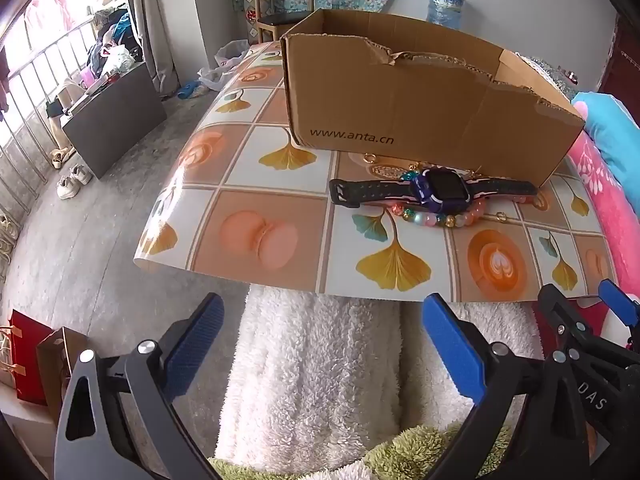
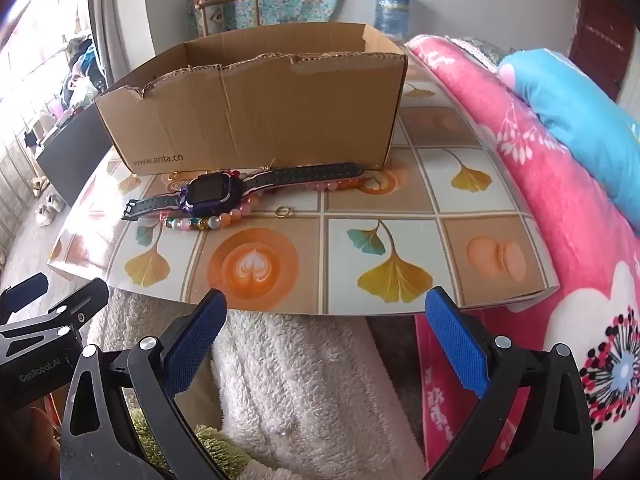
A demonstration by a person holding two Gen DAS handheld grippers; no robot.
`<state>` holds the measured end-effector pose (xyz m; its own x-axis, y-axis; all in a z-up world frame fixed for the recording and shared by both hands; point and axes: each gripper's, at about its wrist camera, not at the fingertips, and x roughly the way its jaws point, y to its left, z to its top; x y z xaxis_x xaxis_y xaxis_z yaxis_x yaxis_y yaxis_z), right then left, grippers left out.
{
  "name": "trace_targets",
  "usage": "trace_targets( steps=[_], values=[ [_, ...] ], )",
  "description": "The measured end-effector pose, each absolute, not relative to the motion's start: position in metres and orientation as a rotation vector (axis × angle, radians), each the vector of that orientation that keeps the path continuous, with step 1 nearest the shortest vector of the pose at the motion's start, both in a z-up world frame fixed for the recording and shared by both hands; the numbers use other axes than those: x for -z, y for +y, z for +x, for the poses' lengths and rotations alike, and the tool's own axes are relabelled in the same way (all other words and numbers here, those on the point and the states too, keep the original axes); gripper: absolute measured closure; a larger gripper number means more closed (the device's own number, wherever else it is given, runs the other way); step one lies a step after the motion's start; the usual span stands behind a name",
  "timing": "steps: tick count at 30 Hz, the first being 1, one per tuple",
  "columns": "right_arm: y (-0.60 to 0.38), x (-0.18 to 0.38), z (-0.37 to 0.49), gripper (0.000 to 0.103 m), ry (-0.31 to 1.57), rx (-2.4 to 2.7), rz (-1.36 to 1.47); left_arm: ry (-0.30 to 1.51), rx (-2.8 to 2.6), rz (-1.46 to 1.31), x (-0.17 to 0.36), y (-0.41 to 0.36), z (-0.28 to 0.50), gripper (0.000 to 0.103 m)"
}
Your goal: Organize jewelry
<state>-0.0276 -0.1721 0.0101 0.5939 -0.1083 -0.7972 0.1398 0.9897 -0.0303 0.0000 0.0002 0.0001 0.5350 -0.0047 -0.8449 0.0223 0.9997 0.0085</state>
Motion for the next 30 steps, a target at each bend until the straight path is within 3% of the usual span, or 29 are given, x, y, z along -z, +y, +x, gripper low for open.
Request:
trace_targets(
  steps=[30],
  values=[
    [-0.1727, -0.0102, -0.0233, 0.007, 0.949, 0.121, 0.048, 1.01, 0.013, 0.024, -0.0008, -0.0013, 0.0015, 0.006]
  ],
)
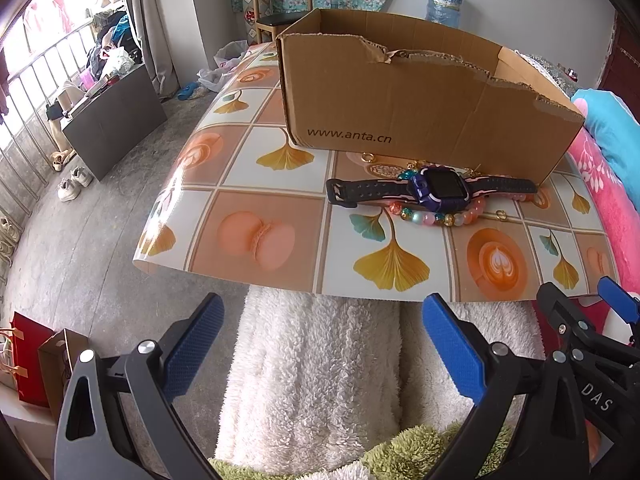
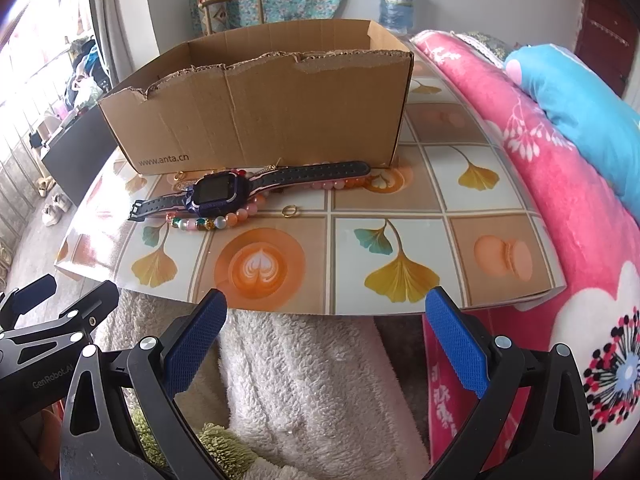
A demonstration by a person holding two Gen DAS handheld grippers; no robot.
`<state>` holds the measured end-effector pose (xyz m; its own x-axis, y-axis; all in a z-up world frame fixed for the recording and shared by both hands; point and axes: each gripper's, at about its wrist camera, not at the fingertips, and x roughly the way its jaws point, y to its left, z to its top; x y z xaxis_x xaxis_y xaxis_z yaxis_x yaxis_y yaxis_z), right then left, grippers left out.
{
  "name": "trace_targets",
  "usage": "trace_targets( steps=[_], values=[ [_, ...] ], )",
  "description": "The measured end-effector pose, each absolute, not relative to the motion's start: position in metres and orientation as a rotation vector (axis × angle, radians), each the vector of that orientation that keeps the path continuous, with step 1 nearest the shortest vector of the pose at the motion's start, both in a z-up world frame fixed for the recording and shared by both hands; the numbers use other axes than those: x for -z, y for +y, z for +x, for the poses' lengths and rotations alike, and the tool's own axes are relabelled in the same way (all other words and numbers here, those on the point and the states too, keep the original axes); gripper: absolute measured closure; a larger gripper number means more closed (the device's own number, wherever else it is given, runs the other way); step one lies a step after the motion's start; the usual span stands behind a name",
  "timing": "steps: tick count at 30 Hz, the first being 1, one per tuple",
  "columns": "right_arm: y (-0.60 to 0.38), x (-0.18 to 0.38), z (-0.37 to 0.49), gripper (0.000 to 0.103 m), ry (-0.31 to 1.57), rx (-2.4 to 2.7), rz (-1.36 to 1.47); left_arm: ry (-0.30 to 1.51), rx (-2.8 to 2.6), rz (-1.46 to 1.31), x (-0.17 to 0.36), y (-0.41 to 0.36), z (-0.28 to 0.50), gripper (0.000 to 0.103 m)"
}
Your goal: Organize jewelry
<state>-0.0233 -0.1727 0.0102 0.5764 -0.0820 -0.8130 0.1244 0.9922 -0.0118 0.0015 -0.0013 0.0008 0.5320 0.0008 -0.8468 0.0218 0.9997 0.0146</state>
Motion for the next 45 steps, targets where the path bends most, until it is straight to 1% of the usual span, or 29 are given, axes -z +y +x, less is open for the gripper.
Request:
trace_targets(
  steps=[45],
  values=[
    [-0.1733, -0.0097, -0.025, 0.007, 0.955, 0.123, 0.048, 1.008, 0.015, 0.028, 0.0015, -0.0033, -0.0006, 0.006]
  ],
)
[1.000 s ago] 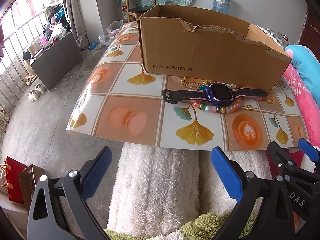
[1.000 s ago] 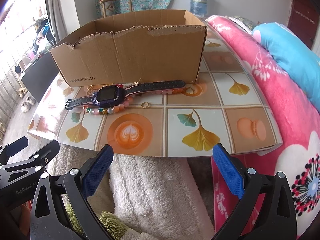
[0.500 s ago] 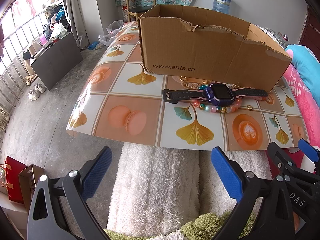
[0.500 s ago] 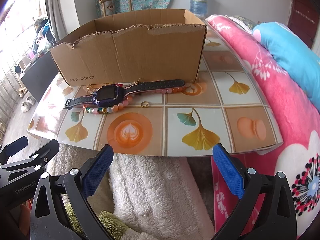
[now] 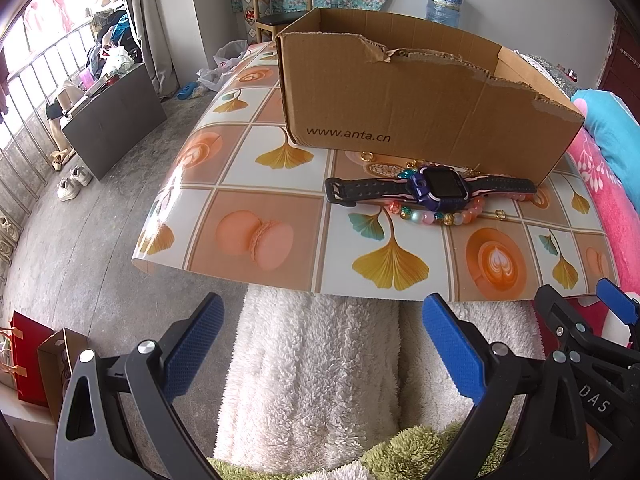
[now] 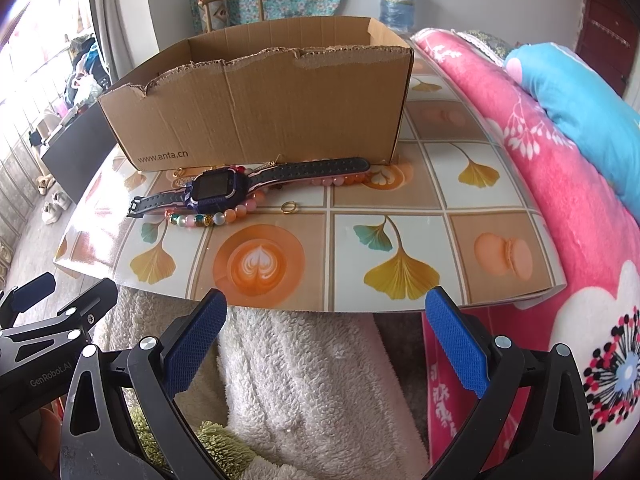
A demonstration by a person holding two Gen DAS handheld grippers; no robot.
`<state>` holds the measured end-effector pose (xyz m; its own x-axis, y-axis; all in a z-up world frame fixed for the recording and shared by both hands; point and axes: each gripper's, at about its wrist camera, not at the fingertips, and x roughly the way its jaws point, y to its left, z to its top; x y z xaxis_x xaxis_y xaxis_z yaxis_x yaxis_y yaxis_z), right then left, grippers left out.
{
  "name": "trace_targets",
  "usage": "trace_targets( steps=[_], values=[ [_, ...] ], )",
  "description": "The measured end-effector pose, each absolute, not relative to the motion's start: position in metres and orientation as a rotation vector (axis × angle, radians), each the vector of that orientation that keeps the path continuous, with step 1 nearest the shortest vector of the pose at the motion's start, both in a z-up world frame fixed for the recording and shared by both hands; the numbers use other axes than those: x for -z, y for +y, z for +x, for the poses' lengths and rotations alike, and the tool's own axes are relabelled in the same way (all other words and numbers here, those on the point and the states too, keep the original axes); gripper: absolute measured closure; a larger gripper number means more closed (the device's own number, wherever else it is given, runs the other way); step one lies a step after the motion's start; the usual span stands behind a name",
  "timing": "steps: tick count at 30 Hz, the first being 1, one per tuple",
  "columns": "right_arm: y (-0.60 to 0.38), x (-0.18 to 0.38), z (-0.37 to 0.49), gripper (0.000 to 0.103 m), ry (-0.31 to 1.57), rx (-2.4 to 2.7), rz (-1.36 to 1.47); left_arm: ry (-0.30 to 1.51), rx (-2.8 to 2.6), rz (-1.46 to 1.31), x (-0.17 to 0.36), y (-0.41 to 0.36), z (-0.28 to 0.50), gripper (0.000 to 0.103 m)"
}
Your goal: Organize jewelry
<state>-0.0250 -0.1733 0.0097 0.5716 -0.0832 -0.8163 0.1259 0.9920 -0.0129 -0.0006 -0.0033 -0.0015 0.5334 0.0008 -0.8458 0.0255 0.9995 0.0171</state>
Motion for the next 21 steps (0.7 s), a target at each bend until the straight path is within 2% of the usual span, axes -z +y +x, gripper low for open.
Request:
trace_targets(
  steps=[21],
  values=[
    [-0.171, 0.0, -0.013, 0.007, 1.001, 0.123, 0.033, 1.052, 0.004, 0.025, 0.015, 0.002, 0.01, 0.006]
  ],
)
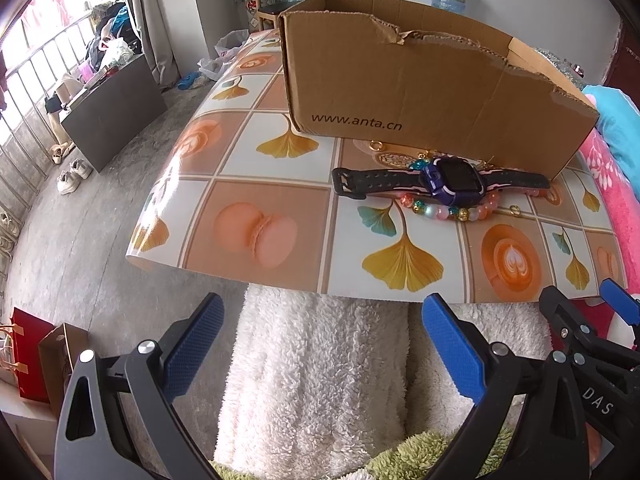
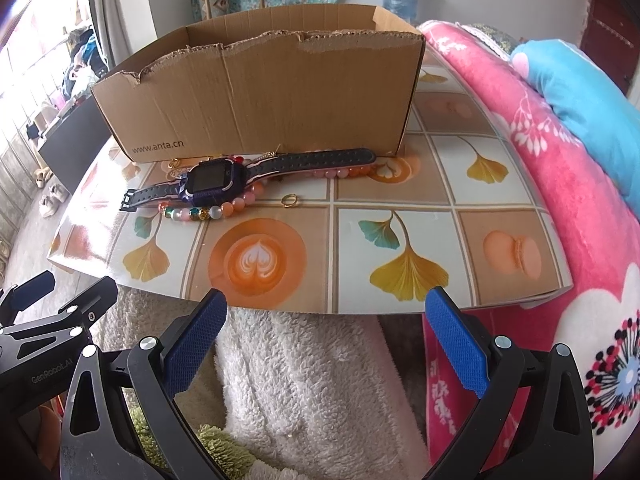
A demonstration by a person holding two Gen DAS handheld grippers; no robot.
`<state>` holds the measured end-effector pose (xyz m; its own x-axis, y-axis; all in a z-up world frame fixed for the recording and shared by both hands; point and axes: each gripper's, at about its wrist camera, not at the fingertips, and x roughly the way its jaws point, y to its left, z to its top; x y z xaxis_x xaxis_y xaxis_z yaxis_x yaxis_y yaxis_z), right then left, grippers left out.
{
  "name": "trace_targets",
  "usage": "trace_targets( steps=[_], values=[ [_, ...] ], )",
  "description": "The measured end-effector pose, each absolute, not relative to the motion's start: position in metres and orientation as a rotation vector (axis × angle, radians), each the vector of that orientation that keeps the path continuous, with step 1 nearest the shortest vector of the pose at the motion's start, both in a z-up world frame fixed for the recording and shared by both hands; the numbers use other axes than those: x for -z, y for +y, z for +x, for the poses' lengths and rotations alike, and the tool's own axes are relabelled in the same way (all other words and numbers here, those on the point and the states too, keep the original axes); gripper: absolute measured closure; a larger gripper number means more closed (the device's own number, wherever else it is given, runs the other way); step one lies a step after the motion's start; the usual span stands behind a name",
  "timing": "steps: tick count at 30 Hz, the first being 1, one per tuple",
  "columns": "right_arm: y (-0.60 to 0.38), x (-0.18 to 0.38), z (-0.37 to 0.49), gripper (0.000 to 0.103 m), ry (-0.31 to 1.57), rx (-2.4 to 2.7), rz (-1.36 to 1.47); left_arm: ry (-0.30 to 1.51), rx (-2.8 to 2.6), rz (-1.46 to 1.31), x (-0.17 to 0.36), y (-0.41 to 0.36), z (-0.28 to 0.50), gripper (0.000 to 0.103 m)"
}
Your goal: Organize jewelry
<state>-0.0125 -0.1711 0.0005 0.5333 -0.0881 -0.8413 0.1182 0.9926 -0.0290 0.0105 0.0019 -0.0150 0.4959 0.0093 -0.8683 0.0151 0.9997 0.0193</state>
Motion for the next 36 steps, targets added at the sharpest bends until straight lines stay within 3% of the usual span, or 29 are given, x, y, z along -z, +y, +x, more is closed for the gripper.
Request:
trace_targets(
  steps=[14, 24, 31, 36],
  values=[
    [-0.17, 0.005, 0.007, 0.007, 1.036, 0.123, 0.016, 1.098, -0.005, 0.018, 0.026, 0.01, 0.032, 0.006],
    [-0.198, -0.007, 0.019, 0.007, 1.0, 0.097, 0.029, 1.031, 0.033, 0.064, 0.015, 0.026, 0.042, 0.006],
    [-0.229, -0.009, 0.031, 0.007, 0.986, 0.079, 0.104, 0.927, 0.242, -0.103, 0.006, 0.044, 0.049, 0.006],
    [-0.238, -0.01, 0.044, 0.007, 0.996, 0.076, 0.125, 0.96, 0.303, -0.154, 0.007, 0.043, 0.072, 0.006]
  ],
)
